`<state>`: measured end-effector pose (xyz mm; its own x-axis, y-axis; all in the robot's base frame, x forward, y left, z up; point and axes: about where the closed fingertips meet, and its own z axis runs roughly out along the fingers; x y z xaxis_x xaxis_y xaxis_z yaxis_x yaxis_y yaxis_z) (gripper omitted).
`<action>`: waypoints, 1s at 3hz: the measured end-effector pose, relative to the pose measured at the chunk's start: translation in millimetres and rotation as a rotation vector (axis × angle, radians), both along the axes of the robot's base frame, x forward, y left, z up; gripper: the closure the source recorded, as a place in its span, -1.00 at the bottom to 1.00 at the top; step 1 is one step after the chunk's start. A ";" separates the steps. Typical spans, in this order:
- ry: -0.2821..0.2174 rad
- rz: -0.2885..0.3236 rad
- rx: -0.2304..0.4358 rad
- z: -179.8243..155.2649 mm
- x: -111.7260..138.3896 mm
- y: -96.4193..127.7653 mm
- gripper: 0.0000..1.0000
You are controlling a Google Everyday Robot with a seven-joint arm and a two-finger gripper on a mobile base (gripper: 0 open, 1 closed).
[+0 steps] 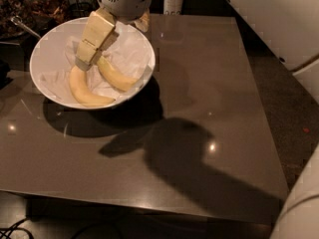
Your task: Pick banana from white bowl
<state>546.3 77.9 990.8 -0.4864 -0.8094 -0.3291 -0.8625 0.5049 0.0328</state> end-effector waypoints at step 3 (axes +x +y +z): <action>0.028 -0.024 -0.030 -14.8 28.7 26.4 -0.68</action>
Offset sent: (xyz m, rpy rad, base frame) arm 0.0171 0.0175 -0.0173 -0.0794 0.0806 -0.0111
